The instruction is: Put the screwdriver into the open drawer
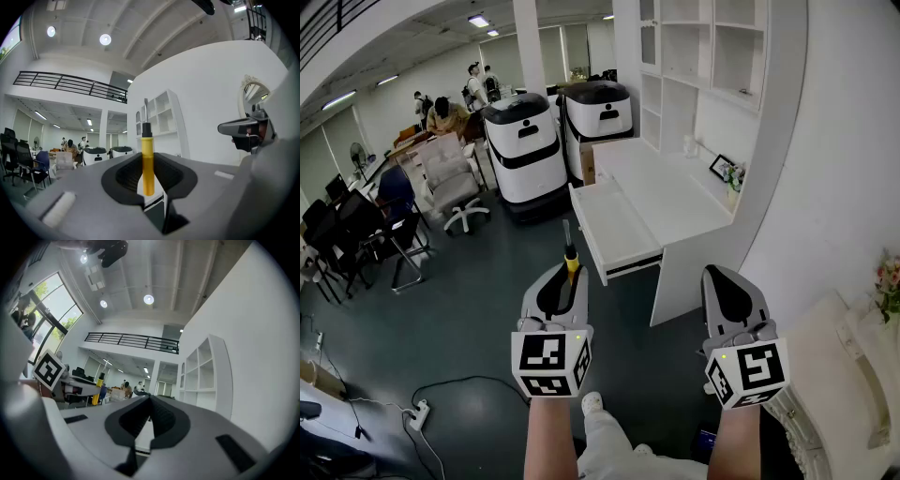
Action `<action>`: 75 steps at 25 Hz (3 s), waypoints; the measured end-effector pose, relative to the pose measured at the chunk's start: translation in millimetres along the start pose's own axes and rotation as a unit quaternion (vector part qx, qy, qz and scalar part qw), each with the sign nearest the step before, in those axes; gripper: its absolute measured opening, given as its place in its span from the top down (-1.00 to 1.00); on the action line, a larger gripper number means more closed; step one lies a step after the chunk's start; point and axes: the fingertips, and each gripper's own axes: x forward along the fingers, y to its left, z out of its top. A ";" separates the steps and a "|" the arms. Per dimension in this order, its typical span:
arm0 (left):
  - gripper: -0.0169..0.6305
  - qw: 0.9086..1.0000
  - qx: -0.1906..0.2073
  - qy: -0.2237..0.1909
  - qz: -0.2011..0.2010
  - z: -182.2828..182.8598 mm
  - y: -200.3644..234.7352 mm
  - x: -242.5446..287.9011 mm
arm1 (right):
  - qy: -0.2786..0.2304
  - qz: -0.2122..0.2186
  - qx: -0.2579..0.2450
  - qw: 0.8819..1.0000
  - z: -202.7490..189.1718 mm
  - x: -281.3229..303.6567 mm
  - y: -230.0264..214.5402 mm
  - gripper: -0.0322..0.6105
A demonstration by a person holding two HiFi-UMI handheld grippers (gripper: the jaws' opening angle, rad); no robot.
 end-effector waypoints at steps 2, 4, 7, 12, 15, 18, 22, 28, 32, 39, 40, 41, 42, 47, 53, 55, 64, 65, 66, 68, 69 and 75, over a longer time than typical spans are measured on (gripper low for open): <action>0.70 1.000 0.008 -0.003 0.001 3.0 3.7 2.9 | 0.001 -0.004 -0.001 1.000 -0.1 7.0 -3.6 0.89; 0.70 1.000 0.016 -0.006 0.002 6.9 7.9 6.1 | 0.002 -0.010 0.001 1.000 0.6 13.2 -9.1 0.89; 0.70 1.000 0.021 -0.012 0.003 13.6 17.2 13.5 | 0.002 -0.021 0.003 1.000 3.5 21.6 -19.9 0.89; 0.70 1.000 0.023 -0.014 0.007 15.7 40.9 36.4 | 0.006 -0.035 -0.003 0.999 3.0 42.0 -34.4 0.89; 0.70 1.000 0.019 -0.014 0.007 11.9 54.2 59.4 | 0.006 -0.035 -0.009 0.999 -0.6 62.6 -40.1 0.89; 0.70 1.000 0.018 -0.013 0.004 5.6 70.9 85.3 | 0.007 -0.035 -0.009 0.999 -6.5 89.9 -43.6 0.89; 0.70 1.000 0.014 -0.010 0.001 -1.1 97.2 125.6 | 0.016 -0.042 -0.017 0.999 -14.1 134.6 -50.0 0.89; 0.70 1.000 0.012 -0.014 -0.010 -5.2 142.1 183.1 | 0.020 -0.047 -0.022 0.998 -21.5 204.9 -46.2 0.89; 0.70 1.000 0.011 -0.016 -0.018 -6.9 173.1 211.3 | 0.023 -0.054 -0.028 0.998 -22.8 244.1 -36.0 0.89; 0.70 0.999 0.006 -0.018 -0.035 -14.1 203.1 239.7 | 0.031 -0.064 -0.034 0.997 -29.6 283.5 -22.6 0.89; 0.70 0.999 0.006 -0.016 -0.039 -17.2 203.7 242.1 | 0.033 -0.066 -0.033 0.997 -31.6 286.1 -22.0 0.89; 0.70 0.999 0.006 -0.013 -0.043 -20.6 204.0 244.1 | 0.035 -0.068 -0.033 0.996 -33.6 288.3 -21.5 0.89; 0.70 0.999 0.006 -0.011 -0.046 -23.7 204.3 245.9 | 0.037 -0.070 -0.032 0.996 -35.2 290.3 -20.9 0.89; 0.70 0.998 0.005 -0.007 -0.062 -32.2 198.0 257.8 | 0.042 -0.077 -0.029 0.996 -42.7 299.2 -27.0 0.89; 0.70 0.998 0.013 -0.005 -0.066 -38.4 194.7 278.5 | 0.040 -0.074 -0.024 0.996 -52.3 317.1 -38.6 0.89; 0.70 0.998 0.013 -0.006 -0.063 -39.1 195.9 290.1 | 0.039 -0.071 -0.023 0.996 -56.9 325.8 -44.7 0.89; 0.70 0.998 0.019 -0.003 -0.053 -42.0 198.3 360.0 | 0.030 -0.066 -0.015 0.997 -76.3 379.6 -88.0 0.89; 0.70 0.999 0.019 -0.003 -0.051 -42.5 198.6 370.1 | 0.030 -0.065 -0.014 0.997 -78.9 386.6 -94.3 0.89; 0.70 0.999 0.018 -0.002 -0.050 -43.5 198.7 380.2 | 0.030 -0.065 -0.014 0.997 -82.0 393.8 -100.7 0.89; 0.70 0.999 0.017 0.000 -0.047 -46.7 198.9 400.4 | 0.032 -0.062 -0.012 0.998 -89.7 408.9 -113.1 0.89; 0.70 0.999 0.016 0.001 -0.045 -48.5 199.4 410.7 | 0.034 -0.060 -0.011 0.998 -94.1 417.2 -119.4 0.89; 0.70 0.999 0.007 0.014 -0.032 -54.2 200.6 470.9 | 0.044 -0.049 -0.008 0.998 -112.2 465.8 -160.1 0.89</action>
